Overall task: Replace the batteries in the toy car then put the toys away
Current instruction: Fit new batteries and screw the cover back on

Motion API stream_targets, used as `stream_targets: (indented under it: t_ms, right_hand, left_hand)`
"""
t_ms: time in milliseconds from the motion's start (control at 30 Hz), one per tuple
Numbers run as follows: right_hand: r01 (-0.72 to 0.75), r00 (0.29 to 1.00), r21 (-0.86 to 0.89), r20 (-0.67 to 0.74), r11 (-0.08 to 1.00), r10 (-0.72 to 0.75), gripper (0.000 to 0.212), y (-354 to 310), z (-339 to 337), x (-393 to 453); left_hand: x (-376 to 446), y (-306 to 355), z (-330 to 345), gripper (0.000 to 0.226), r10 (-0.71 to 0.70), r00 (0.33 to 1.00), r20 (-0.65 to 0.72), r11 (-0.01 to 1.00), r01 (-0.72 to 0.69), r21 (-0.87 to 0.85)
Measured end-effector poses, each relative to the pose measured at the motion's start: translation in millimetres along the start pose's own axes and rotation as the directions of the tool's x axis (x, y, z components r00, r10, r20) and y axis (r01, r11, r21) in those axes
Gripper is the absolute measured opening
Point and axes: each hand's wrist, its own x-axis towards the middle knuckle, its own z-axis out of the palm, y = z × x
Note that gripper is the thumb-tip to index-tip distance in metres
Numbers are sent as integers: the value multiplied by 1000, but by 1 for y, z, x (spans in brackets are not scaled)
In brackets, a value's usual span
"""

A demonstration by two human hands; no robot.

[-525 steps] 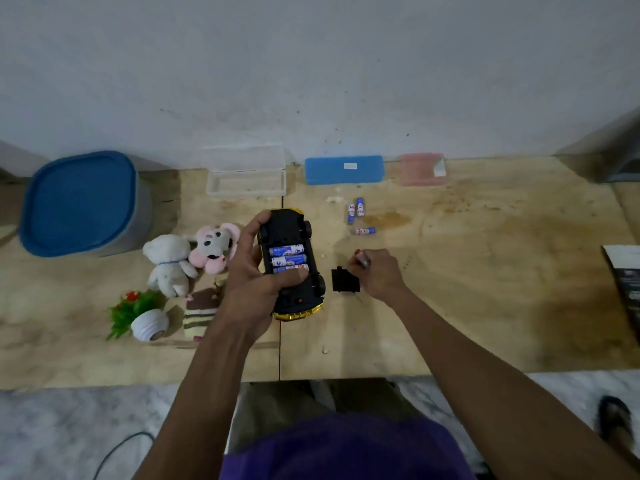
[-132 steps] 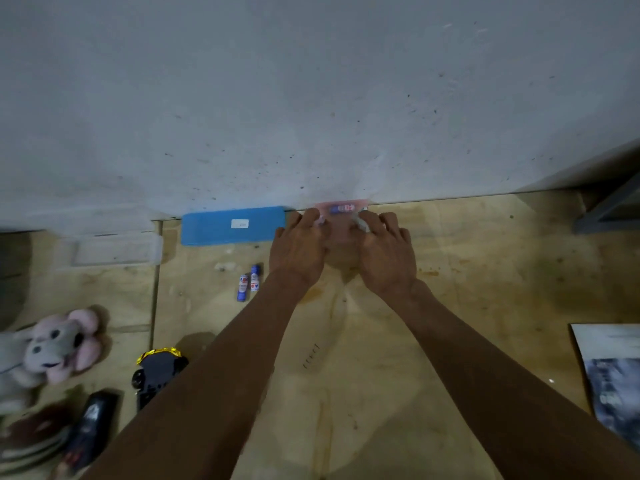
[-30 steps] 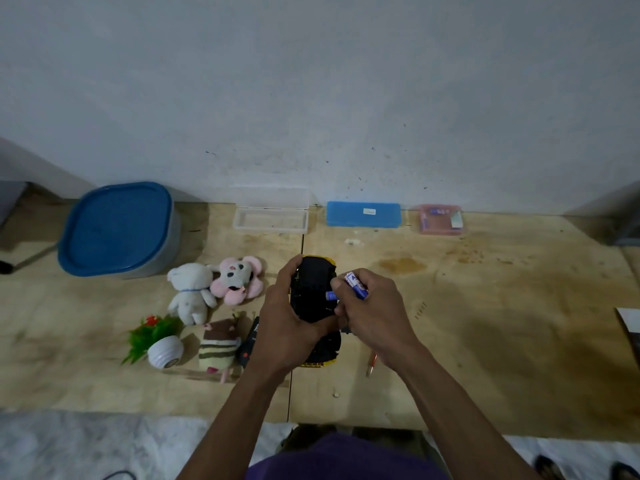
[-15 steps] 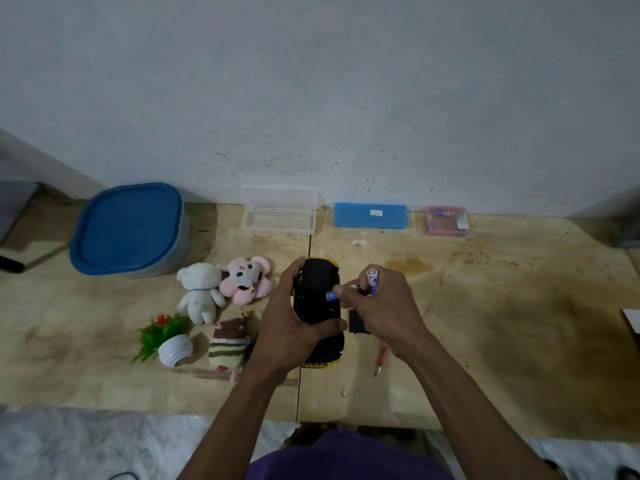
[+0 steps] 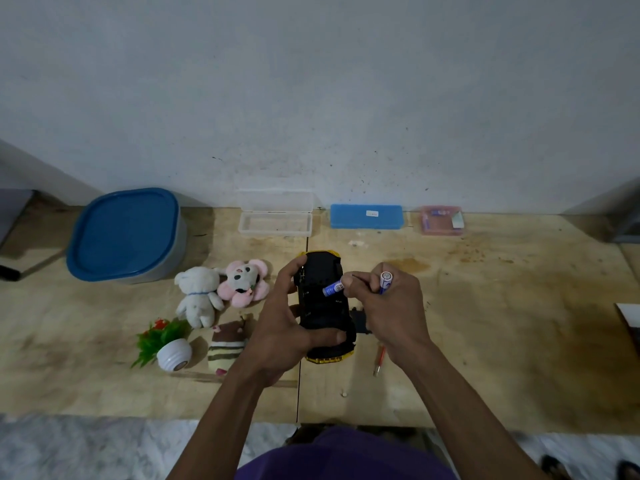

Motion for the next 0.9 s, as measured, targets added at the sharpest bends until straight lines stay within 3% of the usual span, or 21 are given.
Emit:
stream_targets:
  t_ms: [200, 333, 467, 533, 633, 767, 900]
  right_hand:
    - [50, 988, 9, -144, 999, -48, 47, 1, 1, -9]
    - [132, 968, -107, -201, 985, -152, 45, 4, 1, -13]
    - [308, 917, -309, -155, 900, -367, 55, 5, 2, -16]
    - [337, 913, -340, -112, 878, -394, 59, 2, 0, -15]
    - [215, 970, -266, -56, 940, -238, 56, -5, -6, -8]
    - [-39, 996, 8, 78, 999, 38, 59, -8, -12, 1]
    - [-115, 987, 54, 116, 992, 108, 58, -6, -11, 5]
  left_hand:
    - [3, 4, 4, 110, 15, 1000, -12, 999, -15, -50]
    - [1, 6, 7, 110, 19, 1000, 0, 998, -19, -62]
    - [0, 7, 9, 110, 27, 1000, -2, 998, -27, -54]
    - [-1, 7, 8, 109, 28, 1000, 0, 998, -28, -58]
    - [-2, 4, 4, 110, 16, 1000, 7, 998, -16, -65]
    - [-4, -1, -1, 110, 4, 1000, 24, 995, -2, -99]
    - [-7, 1, 1, 109, 14, 999, 42, 992, -8, -127]
